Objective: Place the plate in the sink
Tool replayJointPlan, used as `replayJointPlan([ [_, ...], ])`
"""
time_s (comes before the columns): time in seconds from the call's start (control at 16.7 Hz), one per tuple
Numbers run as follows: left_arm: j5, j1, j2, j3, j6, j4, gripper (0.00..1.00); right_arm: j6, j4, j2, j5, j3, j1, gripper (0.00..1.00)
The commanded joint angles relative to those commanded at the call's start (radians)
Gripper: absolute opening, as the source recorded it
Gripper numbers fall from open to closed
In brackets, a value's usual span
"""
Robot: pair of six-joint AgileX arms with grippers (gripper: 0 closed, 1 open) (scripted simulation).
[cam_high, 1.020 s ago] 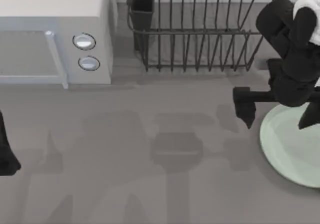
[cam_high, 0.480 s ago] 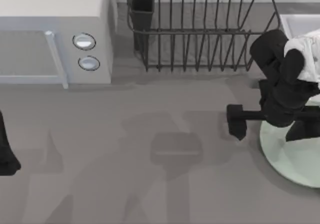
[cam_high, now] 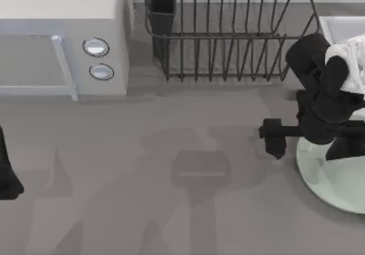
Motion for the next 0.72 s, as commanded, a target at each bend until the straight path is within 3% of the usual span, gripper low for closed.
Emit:
replayJointPlan([
  [0.54,0.000,0.000,0.000,0.000,0.000,0.000,1.00,0.000,0.000,0.000,0.000,0.000,0.000,0.02],
  [0.72,0.000,0.000,0.000,0.000,0.000,0.000,1.00,0.000,0.000,0.000,0.000,0.000,0.000,0.00],
])
